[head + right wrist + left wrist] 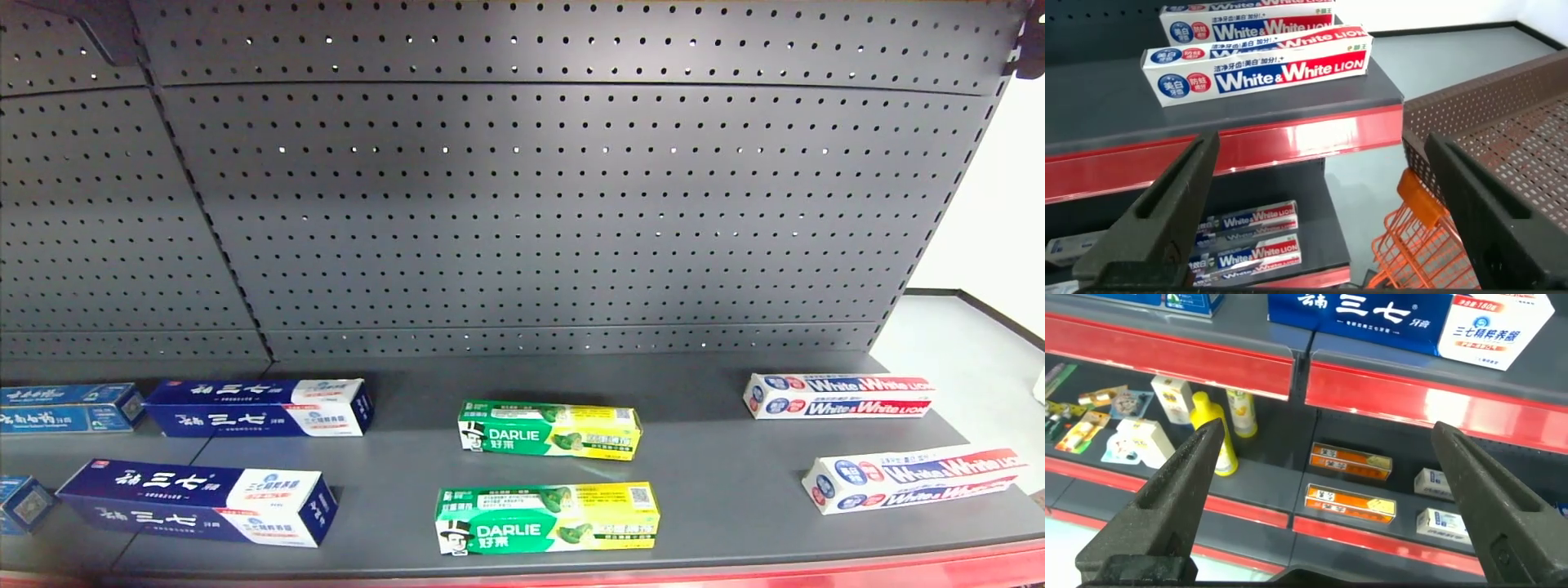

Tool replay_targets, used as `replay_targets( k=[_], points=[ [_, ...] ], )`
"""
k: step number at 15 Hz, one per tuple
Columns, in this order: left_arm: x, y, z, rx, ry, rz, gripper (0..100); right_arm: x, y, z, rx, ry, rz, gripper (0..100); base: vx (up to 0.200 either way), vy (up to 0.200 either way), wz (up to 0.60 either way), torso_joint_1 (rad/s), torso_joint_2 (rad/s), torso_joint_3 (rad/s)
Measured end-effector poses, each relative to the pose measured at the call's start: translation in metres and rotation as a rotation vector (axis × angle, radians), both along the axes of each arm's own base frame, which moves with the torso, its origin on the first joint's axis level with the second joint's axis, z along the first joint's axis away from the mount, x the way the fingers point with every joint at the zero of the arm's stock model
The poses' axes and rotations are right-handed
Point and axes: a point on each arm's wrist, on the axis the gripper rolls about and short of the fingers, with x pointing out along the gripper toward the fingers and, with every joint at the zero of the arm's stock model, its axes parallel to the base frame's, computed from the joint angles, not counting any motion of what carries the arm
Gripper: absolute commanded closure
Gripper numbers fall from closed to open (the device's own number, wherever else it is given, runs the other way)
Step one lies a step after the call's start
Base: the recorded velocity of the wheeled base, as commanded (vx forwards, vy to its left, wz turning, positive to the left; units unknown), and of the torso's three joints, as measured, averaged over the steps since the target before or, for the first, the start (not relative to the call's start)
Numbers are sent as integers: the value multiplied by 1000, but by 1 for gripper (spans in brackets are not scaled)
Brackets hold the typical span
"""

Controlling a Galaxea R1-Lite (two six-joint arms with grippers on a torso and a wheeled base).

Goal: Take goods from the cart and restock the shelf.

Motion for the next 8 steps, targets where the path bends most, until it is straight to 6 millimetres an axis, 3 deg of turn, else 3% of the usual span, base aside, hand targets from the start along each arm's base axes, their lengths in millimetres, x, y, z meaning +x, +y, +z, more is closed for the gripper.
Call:
replay_targets(
  k=[8],
  points=[
    [0,0,0,1,0,-1,0,0,0,0,-1,1,15,0,0,0,0,0,0,0]
  ],
)
